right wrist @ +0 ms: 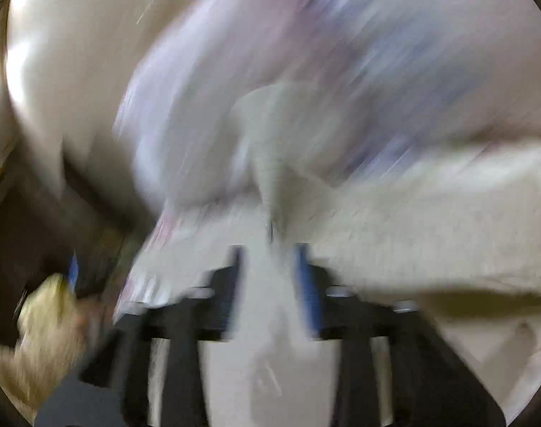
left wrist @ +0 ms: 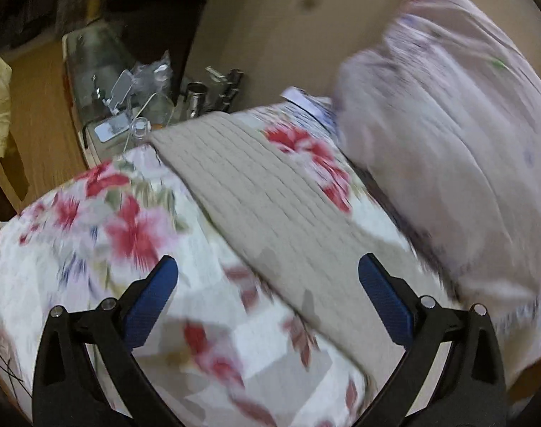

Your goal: Fold small clothes

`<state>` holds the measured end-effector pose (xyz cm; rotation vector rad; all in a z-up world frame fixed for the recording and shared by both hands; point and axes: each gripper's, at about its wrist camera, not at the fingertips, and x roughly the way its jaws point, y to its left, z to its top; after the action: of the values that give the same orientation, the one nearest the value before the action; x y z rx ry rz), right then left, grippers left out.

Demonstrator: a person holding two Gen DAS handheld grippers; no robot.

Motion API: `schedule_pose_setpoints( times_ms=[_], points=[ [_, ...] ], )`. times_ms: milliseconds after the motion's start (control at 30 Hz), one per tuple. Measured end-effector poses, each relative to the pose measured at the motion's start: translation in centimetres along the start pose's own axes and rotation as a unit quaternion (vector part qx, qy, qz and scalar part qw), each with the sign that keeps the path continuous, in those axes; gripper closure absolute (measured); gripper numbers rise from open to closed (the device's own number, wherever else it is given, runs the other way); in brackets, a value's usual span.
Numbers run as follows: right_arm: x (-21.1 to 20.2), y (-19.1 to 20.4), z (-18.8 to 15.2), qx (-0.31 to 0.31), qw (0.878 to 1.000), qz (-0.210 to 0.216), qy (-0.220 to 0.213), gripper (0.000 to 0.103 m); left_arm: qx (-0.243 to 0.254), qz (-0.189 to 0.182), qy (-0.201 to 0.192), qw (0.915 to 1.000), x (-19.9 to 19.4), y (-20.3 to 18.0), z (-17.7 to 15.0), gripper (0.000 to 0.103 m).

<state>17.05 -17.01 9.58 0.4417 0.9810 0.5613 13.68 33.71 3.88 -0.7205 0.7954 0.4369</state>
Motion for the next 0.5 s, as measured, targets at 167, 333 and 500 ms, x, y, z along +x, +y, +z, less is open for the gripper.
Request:
schedule_pose_setpoints(
  times_ms=[167,333,500],
  points=[
    [2.9,1.8,-4.2,0.004,0.998,0.009,0.064,0.048,-0.038,-0.007,0.019,0.9991,2.8,2.4,3.3,0.023],
    [-0.5,-3.0,-4.5,0.090,0.993,-0.062,0.038,0.042,-0.077,-0.020,0.012,0.9967,3.6,4.4,6.0,0.039],
    [-2.0,-3.6,-5.3,0.100,0.990,-0.095,0.025,0.036,-0.137,-0.027,0.028,0.9898,5.2,6.7,8.1,0.078]
  ],
)
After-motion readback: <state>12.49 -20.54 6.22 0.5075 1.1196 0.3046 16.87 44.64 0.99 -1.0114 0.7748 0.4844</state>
